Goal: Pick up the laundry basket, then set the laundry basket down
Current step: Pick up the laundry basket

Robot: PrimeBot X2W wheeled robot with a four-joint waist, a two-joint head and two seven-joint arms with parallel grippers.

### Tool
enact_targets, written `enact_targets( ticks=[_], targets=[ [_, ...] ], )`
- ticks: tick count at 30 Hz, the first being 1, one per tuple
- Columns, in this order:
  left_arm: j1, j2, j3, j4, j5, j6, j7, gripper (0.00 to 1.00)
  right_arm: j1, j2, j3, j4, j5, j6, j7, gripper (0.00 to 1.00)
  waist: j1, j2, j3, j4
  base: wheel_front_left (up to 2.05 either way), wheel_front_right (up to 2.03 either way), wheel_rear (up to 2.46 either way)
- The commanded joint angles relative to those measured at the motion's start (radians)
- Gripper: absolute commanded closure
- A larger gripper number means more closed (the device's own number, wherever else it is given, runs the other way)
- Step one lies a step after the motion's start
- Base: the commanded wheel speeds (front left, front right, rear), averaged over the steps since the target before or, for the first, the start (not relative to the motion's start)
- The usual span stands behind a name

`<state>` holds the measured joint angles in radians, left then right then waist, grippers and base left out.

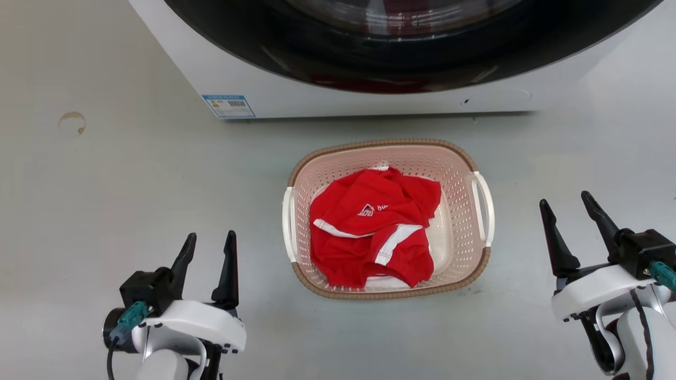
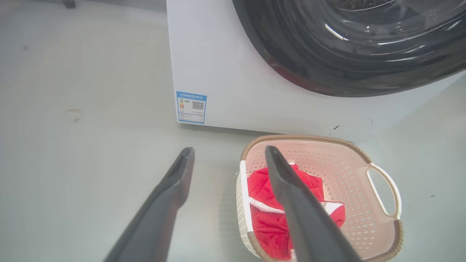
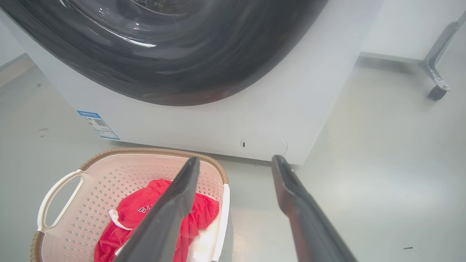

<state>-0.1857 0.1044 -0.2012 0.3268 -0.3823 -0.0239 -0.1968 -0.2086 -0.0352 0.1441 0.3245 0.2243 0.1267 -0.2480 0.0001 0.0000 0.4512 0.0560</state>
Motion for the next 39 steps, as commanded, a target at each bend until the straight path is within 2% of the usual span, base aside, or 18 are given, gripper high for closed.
enact_targets(
  ticks=[1,11,17,25,39],
  targets=[
    [-0.039,0.004,0.023,0.002,-0.011,-0.014,-0.017,0.00,-0.019,-0.015,0.013,-0.011,0.007,0.004,-0.014,0.00,0.0000,0.0000,0.073,0.010,0.00,0.00,0.00],
    [-0.173,-0.030,-0.019,0.137,-0.034,-0.066,-0.056,0.00,-0.042,-0.015,-0.035,-0.007,-0.008,0.004,-0.014,0.00,0.0000,0.0000,0.273,0.047,0.00,0.00,0.00],
    [-0.283,-0.044,-0.055,0.244,-0.061,-0.095,-0.064,0.00,-0.097,-0.015,-0.037,0.024,0.000,0.004,-0.014,0.00,0.0000,0.0000,0.356,0.065,0.00,0.00,0.00],
    [-0.382,-0.051,-0.071,0.315,-0.088,-0.106,-0.065,0.00,-0.173,-0.015,0.007,0.093,0.027,0.004,-0.014,0.00,0.0000,0.0000,0.407,0.082,0.00,0.00,0.00],
    [-0.545,-0.043,-0.237,0.454,-0.170,-0.107,-0.065,0.00,-0.328,-0.015,0.088,0.246,0.069,0.004,-0.014,0.00,0.0000,0.0000,0.478,0.093,0.00,0.00,0.00]
  ],
)
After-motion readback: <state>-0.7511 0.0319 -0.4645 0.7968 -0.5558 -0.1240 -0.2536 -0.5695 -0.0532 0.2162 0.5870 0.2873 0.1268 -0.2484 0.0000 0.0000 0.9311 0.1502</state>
